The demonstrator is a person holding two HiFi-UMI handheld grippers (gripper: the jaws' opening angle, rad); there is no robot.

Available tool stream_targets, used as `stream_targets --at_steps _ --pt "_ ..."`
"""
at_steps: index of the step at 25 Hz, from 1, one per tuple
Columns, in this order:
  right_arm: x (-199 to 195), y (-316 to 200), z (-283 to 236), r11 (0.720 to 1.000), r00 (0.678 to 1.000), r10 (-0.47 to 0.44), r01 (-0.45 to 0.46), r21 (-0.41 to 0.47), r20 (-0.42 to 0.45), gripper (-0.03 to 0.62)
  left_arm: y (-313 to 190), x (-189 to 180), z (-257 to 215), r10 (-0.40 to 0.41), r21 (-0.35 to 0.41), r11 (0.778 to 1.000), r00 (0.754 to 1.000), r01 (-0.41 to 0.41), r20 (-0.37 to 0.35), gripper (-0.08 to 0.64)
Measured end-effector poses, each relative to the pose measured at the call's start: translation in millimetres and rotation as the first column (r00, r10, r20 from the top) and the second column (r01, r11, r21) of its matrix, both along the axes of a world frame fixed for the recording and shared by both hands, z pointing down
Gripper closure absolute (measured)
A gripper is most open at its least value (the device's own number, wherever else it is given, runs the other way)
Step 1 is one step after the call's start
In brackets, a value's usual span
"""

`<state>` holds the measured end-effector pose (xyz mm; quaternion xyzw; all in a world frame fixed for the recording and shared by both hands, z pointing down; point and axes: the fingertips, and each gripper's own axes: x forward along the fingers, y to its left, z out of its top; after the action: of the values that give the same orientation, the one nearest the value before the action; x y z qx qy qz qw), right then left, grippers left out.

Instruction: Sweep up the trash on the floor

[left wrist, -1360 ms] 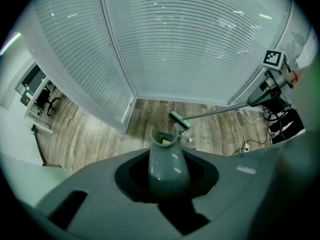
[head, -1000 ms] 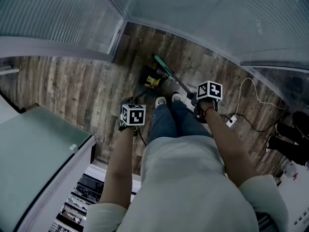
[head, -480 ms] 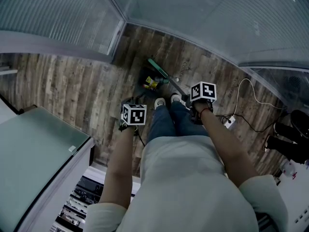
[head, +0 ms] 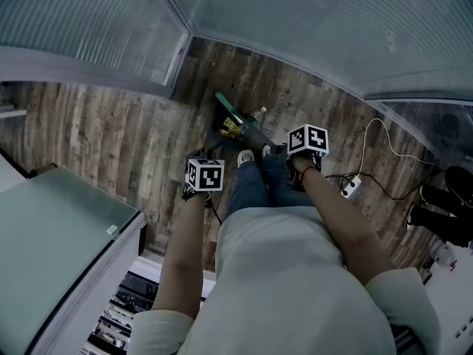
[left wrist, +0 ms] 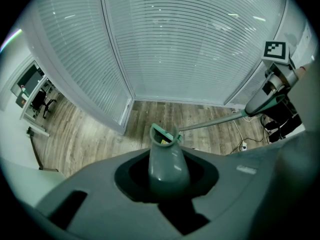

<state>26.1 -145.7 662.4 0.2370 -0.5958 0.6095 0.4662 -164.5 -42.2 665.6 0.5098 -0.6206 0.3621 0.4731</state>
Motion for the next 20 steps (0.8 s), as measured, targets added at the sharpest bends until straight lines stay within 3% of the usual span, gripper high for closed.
stream_targets --at_steps 11,20 --pt "-3.2 -7.5 -15.5 0.998 0.997 0.058 -0.059 0.027 0.046 0.483 2.6 1.2 1.6 0.016 0.007 1.000 1.000 -0.016 0.005 0.468" --pt "18.2 -18.6 -31.4 0.989 0.989 0.129 -0.134 0.060 0.076 0.483 5.5 6.2 2.0 0.055 0.001 0.999 0.998 -0.055 0.010 0.468"
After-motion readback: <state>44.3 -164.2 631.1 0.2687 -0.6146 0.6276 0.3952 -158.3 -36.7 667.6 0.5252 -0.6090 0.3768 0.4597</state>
